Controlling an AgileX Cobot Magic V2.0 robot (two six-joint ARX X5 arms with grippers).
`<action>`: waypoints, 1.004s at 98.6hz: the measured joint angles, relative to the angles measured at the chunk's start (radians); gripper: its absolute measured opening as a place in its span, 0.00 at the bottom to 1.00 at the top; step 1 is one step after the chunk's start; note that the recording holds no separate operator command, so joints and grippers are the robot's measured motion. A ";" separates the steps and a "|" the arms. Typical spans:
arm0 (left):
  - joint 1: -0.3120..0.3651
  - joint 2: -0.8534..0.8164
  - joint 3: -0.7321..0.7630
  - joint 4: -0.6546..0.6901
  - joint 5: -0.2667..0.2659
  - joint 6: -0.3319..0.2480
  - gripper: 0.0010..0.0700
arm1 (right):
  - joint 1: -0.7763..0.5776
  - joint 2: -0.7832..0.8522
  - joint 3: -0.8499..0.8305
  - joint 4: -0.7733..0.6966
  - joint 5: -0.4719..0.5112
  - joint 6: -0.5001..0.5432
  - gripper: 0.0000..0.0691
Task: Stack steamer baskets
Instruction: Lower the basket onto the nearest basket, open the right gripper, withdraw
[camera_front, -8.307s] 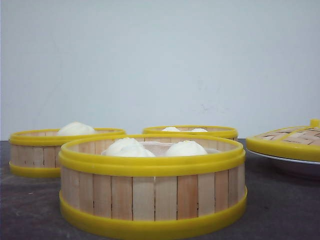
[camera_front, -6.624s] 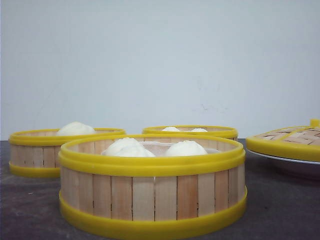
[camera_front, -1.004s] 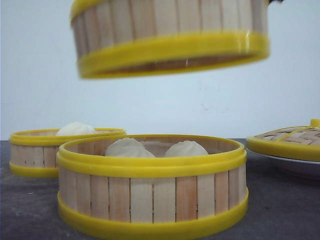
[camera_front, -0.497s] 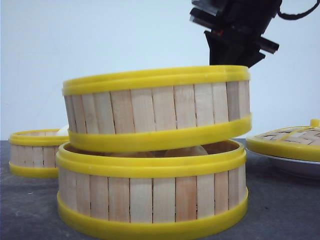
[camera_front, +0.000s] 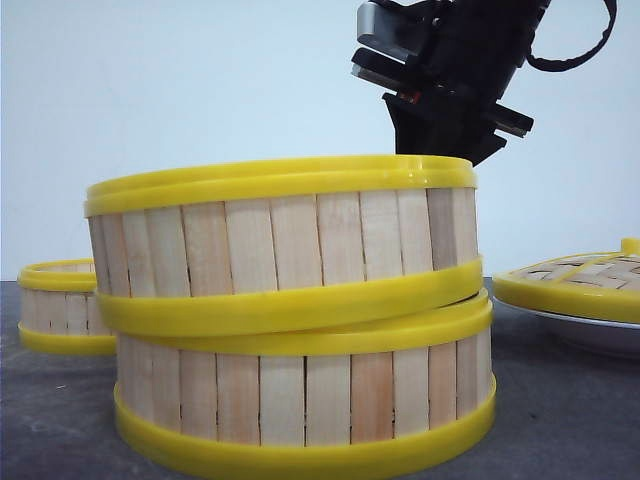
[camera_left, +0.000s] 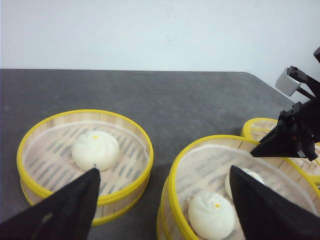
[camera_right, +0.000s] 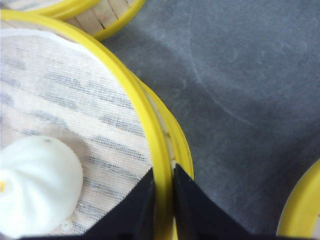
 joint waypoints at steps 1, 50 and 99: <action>0.000 0.000 0.000 0.000 0.000 0.000 0.72 | 0.000 0.000 0.000 -0.002 0.002 0.000 0.04; 0.000 0.000 0.000 -0.003 0.000 0.000 0.72 | -0.007 0.000 0.000 -0.053 0.061 -0.005 0.04; 0.000 0.000 0.000 -0.003 0.000 0.000 0.72 | -0.007 0.000 0.000 -0.055 0.037 -0.006 0.07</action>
